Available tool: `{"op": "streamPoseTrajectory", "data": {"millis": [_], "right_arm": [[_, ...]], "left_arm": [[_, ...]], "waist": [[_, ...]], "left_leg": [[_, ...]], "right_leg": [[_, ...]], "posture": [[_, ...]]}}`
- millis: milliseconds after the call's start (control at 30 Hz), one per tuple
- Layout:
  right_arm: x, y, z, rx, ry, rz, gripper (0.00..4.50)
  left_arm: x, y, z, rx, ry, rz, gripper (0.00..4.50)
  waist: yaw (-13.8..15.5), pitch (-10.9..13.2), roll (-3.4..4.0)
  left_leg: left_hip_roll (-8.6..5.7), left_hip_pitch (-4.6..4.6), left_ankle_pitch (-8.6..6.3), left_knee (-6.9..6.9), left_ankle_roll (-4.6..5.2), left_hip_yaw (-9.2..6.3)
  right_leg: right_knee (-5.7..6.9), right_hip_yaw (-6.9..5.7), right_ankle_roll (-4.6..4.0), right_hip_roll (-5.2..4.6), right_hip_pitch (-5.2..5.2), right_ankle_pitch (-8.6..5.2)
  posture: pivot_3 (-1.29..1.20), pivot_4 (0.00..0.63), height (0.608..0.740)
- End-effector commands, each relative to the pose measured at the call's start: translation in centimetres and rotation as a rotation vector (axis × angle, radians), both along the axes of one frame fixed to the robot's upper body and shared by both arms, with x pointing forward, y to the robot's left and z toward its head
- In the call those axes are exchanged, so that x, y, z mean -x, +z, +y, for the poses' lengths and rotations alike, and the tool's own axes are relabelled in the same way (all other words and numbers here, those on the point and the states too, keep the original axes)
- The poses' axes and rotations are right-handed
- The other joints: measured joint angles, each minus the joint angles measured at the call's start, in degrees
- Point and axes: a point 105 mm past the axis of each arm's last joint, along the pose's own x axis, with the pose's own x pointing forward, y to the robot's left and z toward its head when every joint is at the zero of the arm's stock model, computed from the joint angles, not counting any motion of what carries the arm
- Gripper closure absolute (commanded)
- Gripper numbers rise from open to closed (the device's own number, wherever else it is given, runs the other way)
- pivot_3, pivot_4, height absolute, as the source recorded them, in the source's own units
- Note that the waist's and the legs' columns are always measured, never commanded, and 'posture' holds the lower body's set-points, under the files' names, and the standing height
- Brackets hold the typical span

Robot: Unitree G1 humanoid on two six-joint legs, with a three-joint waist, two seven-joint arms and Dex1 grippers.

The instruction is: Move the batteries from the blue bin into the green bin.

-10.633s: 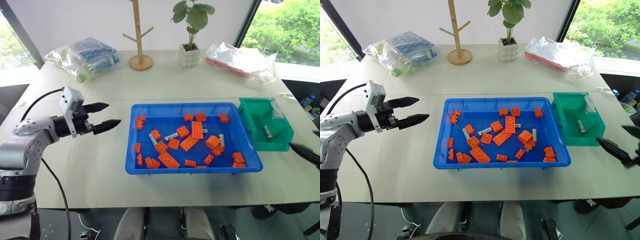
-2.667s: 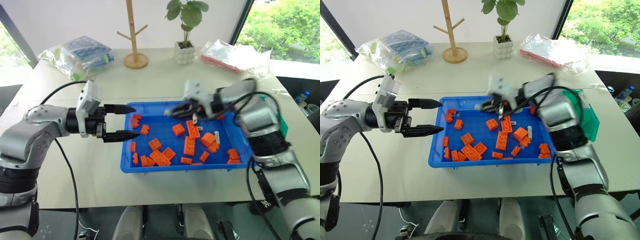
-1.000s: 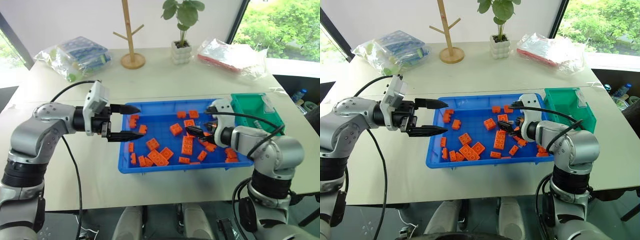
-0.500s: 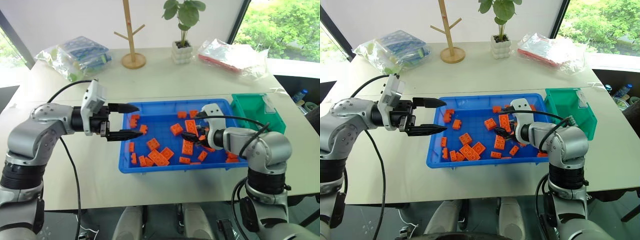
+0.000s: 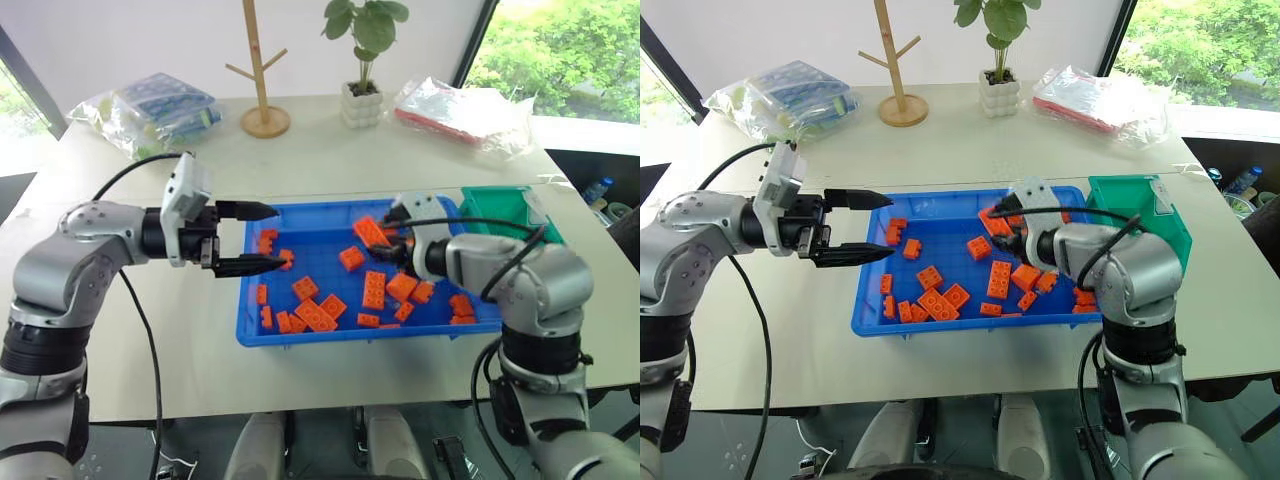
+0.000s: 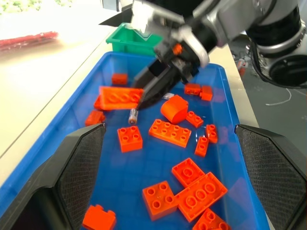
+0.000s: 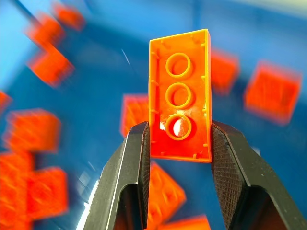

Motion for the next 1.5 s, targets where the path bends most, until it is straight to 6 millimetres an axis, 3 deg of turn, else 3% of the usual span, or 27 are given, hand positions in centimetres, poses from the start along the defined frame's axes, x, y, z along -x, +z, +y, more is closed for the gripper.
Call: {"op": "streamPoseTrajectory", "data": {"millis": [33, 167, 200, 267, 367, 567, 733, 867, 1200, 1433, 1500], "right_arm": [[-0.1, 1.9, 3.2, -0.037, 0.132, -0.068, 3.33], [-1.2, 0.6, 5.8, -0.034, 0.198, -0.047, 3.33], [-1.3, 0.1, 6.2, -0.028, 0.215, -0.042, 2.30], [-1.7, -0.6, 6.8, -0.010, 0.237, -0.042, 1.57], [-2.2, -0.6, 6.5, 0.047, 0.275, -0.080, 0.04], [-2.6, 2.2, 1.8, 0.162, 0.417, -0.231, 0.04], [-2.4, 0.6, -3.8, 0.347, 0.535, -0.229, 0.04], [-2.8, -1.2, -5.9, 0.400, 0.581, -0.212, 0.04], [-4.3, -3.4, -6.4, 0.427, 0.570, -0.220, 0.04], [-3.2, -5.2, -6.1, 0.404, 0.609, -0.172, 0.04], [-2.9, -5.4, -5.9, 0.394, 0.614, -0.166, 0.58]], "left_arm": [[0.0, 0.9, 0.0, -0.001, -0.002, -0.033, 0.00], [0.0, 1.0, 0.1, -0.004, -0.002, -0.038, 0.00], [0.0, 1.1, 0.1, -0.005, -0.002, -0.040, 0.00], [0.0, 1.2, 0.1, -0.004, 0.002, -0.044, 0.00], [0.1, 1.3, 0.1, -0.005, 0.006, -0.046, 0.00], [0.2, 1.2, 0.4, -0.008, 0.012, -0.044, 0.00], [0.2, 1.2, 0.1, -0.004, 0.012, -0.045, 0.00], [0.1, 1.3, 0.0, -0.002, 0.006, -0.051, 0.00], [0.0, 1.4, 0.2, -0.008, 0.008, -0.063, 0.00], [0.1, 1.5, 0.3, -0.012, 0.011, -0.067, 0.00], [0.1, 1.5, 0.4, -0.013, 0.012, -0.069, 0.00]], "waist": [[-0.01, 0.00, 0.00], [-0.03, -0.01, -0.01], [0.02, 0.00, -0.01], [0.16, 0.00, -0.01], [0.14, 0.00, 0.00], [0.21, 0.02, -0.01], [0.16, 0.04, -0.04], [-0.13, 0.06, -0.07], [0.20, 0.06, -0.07], [0.32, 0.06, -0.08], [0.28, 0.06, -0.08]], "left_leg": [[0.00, 0.00, 0.00, 0.00, 0.00, 0.00], [0.00, 0.00, 0.00, 0.00, 0.00, 0.01], [0.00, 0.00, 0.00, 0.00, 0.00, 0.03], [-0.02, -0.02, 0.00, 0.00, 0.00, 0.06], [-0.03, -0.02, 0.00, 0.00, 0.00, 0.06], [-0.06, -0.04, 0.00, 0.01, 0.00, 0.09], [-0.04, -0.03, 0.00, -0.02, 0.00, 0.13], [0.00, -0.01, 0.00, -0.01, 0.00, 0.19], [0.03, -0.01, 0.01, 0.01, -0.01, 0.16], [0.02, -0.02, 0.01, 0.01, -0.02, 0.15], [0.02, -0.02, 0.01, 0.02, -0.02, 0.15]], "right_leg": [[0.00, 0.00, 0.00, 0.00, 0.00, 0.00], [0.00, 0.00, 0.00, 0.01, 0.01, 0.00], [0.00, 0.00, 0.00, 0.00, 0.01, 0.00], [0.00, 0.00, 0.00, 0.00, 0.01, 0.01], [0.00, 0.00, 0.00, 0.00, 0.01, 0.01], [-0.04, -0.02, 0.01, -0.01, 0.02, 0.00], [-0.05, -0.06, 0.01, 0.00, 0.03, -0.01], [-0.07, -0.04, 0.01, -0.01, 0.04, 0.00], [-0.06, -0.04, -0.01, -0.01, 0.03, 0.01], [-0.06, -0.03, -0.02, -0.01, 0.04, 0.02], [-0.06, -0.03, -0.02, -0.01, 0.04, 0.02]], "posture": [[0.00, 0.150, 0.692], [0.00, 0.150, 0.692], [0.00, 0.150, 0.692], [0.00, 0.150, 0.692], [0.00, 0.150, 0.692], [0.00, 0.150, 0.692], [0.00, 0.150, 0.692], [0.00, 0.150, 0.692], [0.00, 0.150, 0.692], [0.00, 0.150, 0.692], [0.00, 0.150, 0.692]]}}
